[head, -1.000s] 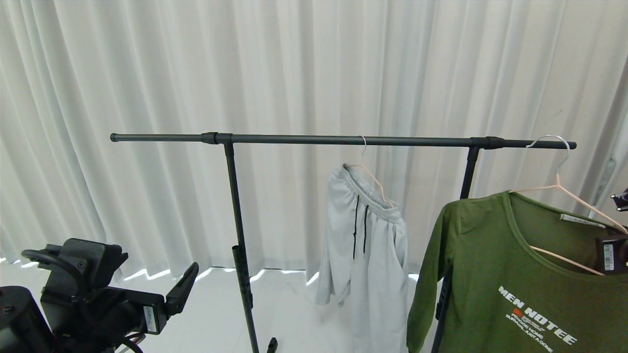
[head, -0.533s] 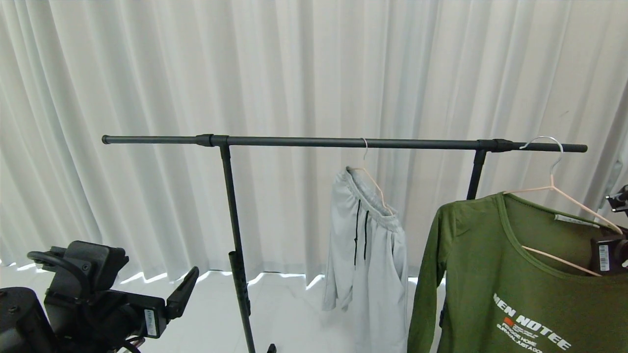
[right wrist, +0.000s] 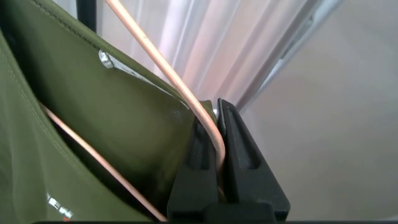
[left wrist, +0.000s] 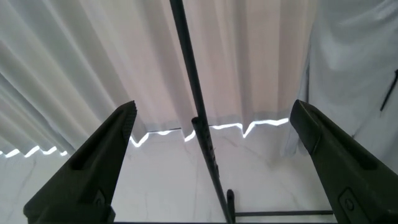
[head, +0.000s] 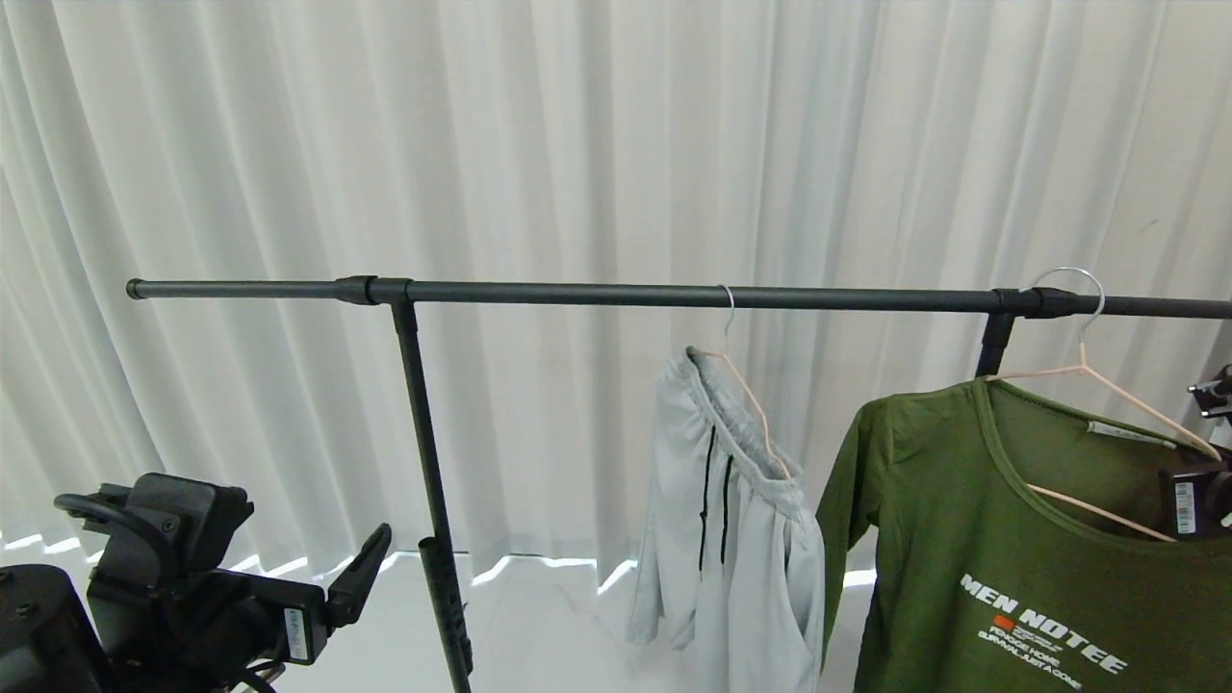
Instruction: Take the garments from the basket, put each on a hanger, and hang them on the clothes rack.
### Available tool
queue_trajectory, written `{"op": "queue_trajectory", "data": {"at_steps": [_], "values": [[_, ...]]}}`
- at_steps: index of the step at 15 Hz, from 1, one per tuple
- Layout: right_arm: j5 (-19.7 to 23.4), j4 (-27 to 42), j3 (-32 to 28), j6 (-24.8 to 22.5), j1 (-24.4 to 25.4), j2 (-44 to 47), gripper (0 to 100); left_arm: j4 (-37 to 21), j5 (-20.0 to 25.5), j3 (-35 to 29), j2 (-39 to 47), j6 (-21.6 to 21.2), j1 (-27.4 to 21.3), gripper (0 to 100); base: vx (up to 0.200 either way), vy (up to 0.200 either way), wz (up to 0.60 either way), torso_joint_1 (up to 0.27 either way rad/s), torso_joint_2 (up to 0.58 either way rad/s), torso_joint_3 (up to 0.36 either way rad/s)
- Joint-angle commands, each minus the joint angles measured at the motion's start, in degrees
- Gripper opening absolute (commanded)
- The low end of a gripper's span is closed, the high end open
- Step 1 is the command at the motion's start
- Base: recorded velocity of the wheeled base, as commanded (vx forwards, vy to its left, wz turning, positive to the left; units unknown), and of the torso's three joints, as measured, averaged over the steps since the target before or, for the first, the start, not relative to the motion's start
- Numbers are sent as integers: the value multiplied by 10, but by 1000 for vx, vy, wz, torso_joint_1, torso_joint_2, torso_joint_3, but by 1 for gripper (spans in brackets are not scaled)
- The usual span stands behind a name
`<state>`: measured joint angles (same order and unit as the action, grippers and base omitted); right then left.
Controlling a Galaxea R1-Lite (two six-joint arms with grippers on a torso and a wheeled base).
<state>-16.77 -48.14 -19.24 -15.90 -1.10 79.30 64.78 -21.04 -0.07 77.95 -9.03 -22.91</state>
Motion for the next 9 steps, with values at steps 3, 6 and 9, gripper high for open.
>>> {"op": "queue_trajectory", "data": {"at_steps": [3, 6, 9], "values": [[0, 0, 0, 0, 3, 1, 0, 0, -1, 1, 0, 2, -2, 100, 0, 0, 0, 0, 0, 0], [-1, 0, -5, 1, 12, 0, 0, 0, -1, 1, -6, 4, -10, 100, 0, 0, 0, 0, 0, 0], [-1, -8, -6, 1, 13, 2, 0, -6, -1, 1, -12, -3, -12, 100, 0, 0, 0, 0, 0, 0]]}}
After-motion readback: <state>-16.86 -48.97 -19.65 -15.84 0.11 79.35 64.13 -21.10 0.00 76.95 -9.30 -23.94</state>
